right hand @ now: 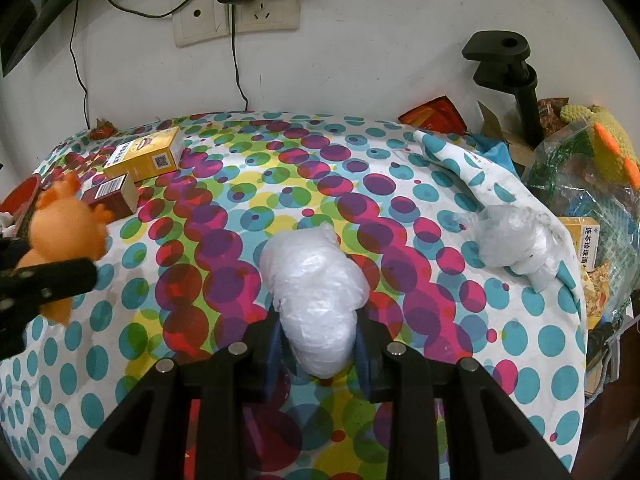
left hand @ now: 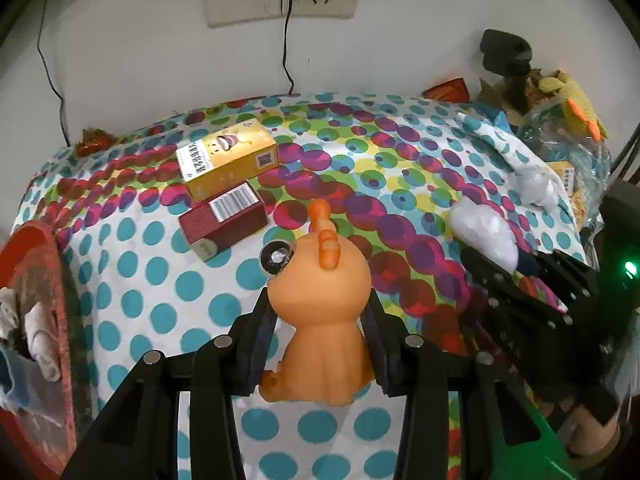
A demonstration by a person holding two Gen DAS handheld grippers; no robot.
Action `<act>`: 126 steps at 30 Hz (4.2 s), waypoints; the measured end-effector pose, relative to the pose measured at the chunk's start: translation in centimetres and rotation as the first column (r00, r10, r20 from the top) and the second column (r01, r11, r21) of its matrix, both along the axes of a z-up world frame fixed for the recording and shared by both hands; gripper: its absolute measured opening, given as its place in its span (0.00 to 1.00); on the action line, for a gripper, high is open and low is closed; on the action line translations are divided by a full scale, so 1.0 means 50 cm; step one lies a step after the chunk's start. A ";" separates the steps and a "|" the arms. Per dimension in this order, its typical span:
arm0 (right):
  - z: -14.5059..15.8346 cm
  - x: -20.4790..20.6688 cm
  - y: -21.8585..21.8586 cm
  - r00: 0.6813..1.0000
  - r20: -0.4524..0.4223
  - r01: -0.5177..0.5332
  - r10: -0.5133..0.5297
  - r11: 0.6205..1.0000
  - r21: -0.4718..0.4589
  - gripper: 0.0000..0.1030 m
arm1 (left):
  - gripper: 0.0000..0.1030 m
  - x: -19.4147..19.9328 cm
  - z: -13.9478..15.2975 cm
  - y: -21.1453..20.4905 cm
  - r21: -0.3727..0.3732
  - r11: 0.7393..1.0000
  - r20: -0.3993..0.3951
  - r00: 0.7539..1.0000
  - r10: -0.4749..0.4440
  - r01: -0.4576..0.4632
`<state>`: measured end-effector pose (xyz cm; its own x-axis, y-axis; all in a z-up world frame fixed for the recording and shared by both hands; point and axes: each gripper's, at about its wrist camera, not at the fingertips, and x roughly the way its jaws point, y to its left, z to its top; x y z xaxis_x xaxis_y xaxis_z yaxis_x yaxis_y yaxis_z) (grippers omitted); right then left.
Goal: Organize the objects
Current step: 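Lower the left gripper onto the orange toy figure and grasp it, then carry the orange toy in the left gripper over the red tray and release, then withdraw the left gripper and swing the right gripper with the bag toward the tray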
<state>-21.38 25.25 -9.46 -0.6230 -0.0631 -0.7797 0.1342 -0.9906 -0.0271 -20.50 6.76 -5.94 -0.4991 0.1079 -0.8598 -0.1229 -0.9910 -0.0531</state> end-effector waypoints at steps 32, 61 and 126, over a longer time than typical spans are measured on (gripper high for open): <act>-0.001 -0.001 0.001 1.000 -0.001 0.000 0.000 1.000 0.006 0.29 | 0.39 0.171 0.093 -0.226 -0.015 0.992 -0.076 0.989 0.125 -0.126; 0.001 -0.001 -0.001 1.000 -0.003 0.000 0.000 1.000 0.017 0.29 | 0.39 0.239 0.093 -0.622 -0.036 0.878 -0.072 0.877 0.474 -0.478; 0.000 -0.001 -0.004 1.000 -0.011 -0.001 0.002 0.998 0.058 0.29 | 0.94 0.362 0.085 -0.716 -0.120 0.820 -0.136 0.827 0.545 -0.560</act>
<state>-21.44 25.07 -9.45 -0.6313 -0.0185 -0.7753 0.1349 -0.9871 -0.0863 -2.40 -29.04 -1.69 -0.5130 -0.3341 -0.7907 0.4507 -0.8888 0.0831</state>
